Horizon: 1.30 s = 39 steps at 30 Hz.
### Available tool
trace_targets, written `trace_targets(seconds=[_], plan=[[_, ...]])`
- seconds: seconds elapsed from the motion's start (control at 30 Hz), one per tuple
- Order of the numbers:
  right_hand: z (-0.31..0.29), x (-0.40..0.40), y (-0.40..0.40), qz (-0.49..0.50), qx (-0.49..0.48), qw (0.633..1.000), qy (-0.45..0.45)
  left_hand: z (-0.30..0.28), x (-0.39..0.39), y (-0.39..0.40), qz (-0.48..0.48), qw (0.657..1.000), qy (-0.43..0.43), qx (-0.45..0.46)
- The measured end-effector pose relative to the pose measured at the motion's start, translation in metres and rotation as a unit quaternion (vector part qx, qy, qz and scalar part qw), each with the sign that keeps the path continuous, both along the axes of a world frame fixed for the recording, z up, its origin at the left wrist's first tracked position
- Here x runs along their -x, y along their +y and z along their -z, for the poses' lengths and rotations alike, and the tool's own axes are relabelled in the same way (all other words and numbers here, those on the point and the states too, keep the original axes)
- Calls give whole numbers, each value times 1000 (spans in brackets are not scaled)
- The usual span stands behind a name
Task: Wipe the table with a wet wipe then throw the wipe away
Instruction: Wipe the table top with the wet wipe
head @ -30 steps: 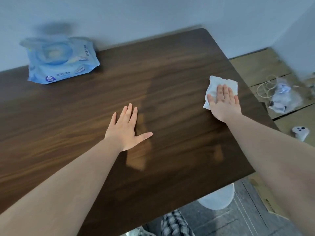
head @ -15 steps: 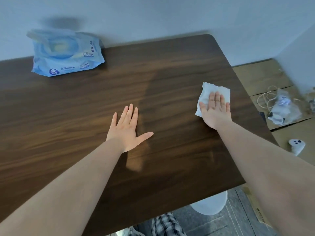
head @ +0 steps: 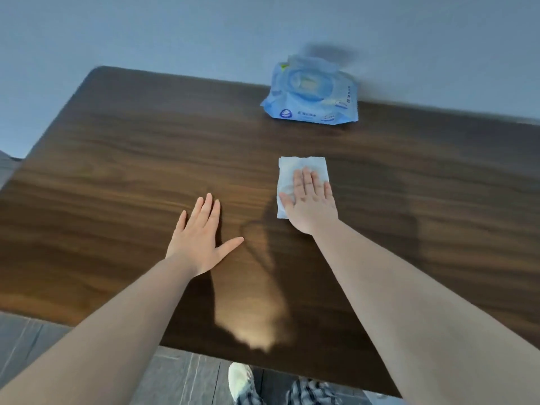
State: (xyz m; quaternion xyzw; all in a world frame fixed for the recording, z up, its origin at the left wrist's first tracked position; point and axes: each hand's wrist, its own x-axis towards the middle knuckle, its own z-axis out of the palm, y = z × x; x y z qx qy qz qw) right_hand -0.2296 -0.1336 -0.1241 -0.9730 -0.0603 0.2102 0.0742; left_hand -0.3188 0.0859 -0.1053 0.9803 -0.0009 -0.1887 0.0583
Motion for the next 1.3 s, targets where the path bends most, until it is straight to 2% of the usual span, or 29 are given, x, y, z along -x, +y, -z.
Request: trace_targets(seconds=[0.23, 0.33, 0.77, 1.03, 1.3], plan=[[4, 0, 182, -145, -17, 989, -18, -1, 63, 167, -188, 979, 26, -74], [7, 7, 247, -194, -19, 981, -16, 1, 85, 216, -256, 963, 44, -65], [12, 19, 428, -317, -15, 947, -60, 18, 97, 234, -268, 963, 17, -19], [13, 27, 435, -358, -23, 930, -73, 19, 98, 235, -269, 963, 18, -19], [13, 56, 358, -320, -51, 945, -50, 11, 98, 232, -238, 969, 44, -44]])
